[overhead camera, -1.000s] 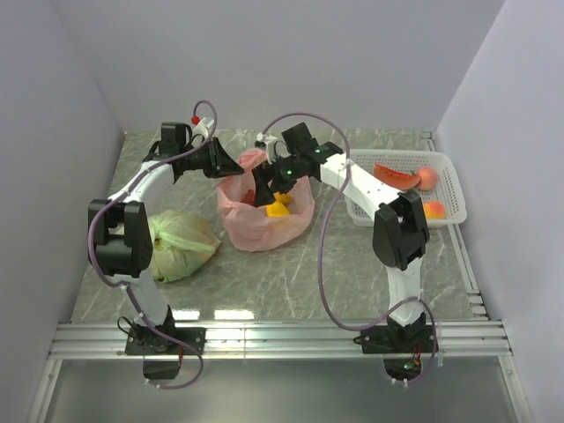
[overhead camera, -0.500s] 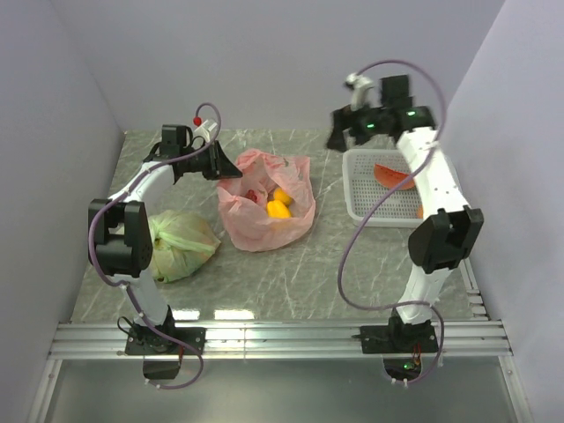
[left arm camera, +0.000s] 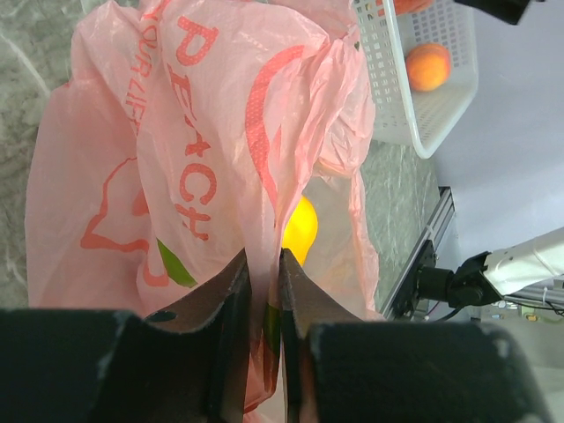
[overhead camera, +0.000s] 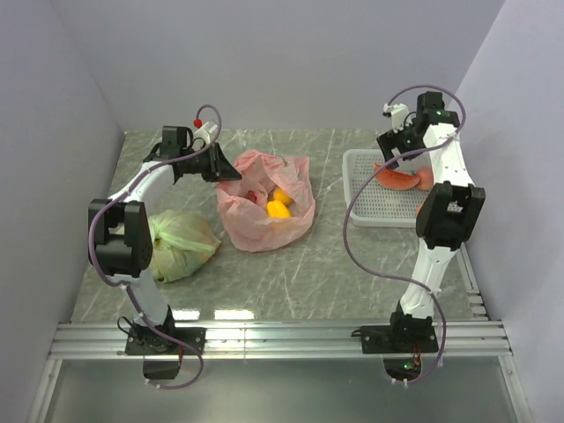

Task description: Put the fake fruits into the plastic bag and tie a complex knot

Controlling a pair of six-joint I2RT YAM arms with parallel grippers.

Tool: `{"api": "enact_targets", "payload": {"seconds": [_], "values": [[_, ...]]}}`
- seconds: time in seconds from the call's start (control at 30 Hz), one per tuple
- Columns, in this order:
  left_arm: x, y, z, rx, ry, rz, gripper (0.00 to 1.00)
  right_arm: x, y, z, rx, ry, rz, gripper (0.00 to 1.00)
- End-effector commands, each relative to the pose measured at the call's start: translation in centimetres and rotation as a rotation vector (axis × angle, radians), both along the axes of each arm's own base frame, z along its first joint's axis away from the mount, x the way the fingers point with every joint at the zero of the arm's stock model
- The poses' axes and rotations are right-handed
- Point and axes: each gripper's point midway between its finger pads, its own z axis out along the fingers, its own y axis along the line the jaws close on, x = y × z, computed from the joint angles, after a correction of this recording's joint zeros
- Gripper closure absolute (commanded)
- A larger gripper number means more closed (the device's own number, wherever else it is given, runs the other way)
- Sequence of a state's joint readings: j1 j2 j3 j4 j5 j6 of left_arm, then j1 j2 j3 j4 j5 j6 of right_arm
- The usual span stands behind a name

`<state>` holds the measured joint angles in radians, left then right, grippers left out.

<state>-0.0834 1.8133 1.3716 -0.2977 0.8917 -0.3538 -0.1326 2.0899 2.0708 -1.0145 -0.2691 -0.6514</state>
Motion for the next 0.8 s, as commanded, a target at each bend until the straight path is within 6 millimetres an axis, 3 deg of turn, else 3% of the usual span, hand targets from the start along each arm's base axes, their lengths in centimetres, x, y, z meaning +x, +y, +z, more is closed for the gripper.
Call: {"api": "enact_targets", "payload": {"seconds": [0.0,0.17,0.5,0.67,0.77], "values": [[0.2,0.0,1.0,0.003,-0.036,-0.008,0.79,1.4,-2.0,0.0,-0.133,-0.041,0.029,0.02],[0.2,0.2,1.1,0.019,-0.037,-0.011,0.79,2.0,-2.7,-3.6,-0.164,0.019,0.049,0.02],[-0.1,0.3,1.1,0.024,-0.033,-0.004,0.78,1.3,-2.4,-10.2,-0.145,0.116,0.073,0.04],[-0.2,0.3,1.1,0.024,-0.032,-0.009,0.78,0.1,-1.2,-11.4,-0.093,0.162,0.104,0.07],[0.0,0.2,0.9,0.017,-0.025,-0.007,0.78,-0.7,-0.3,-11.8,-0.08,0.194,0.148,0.14]]}}
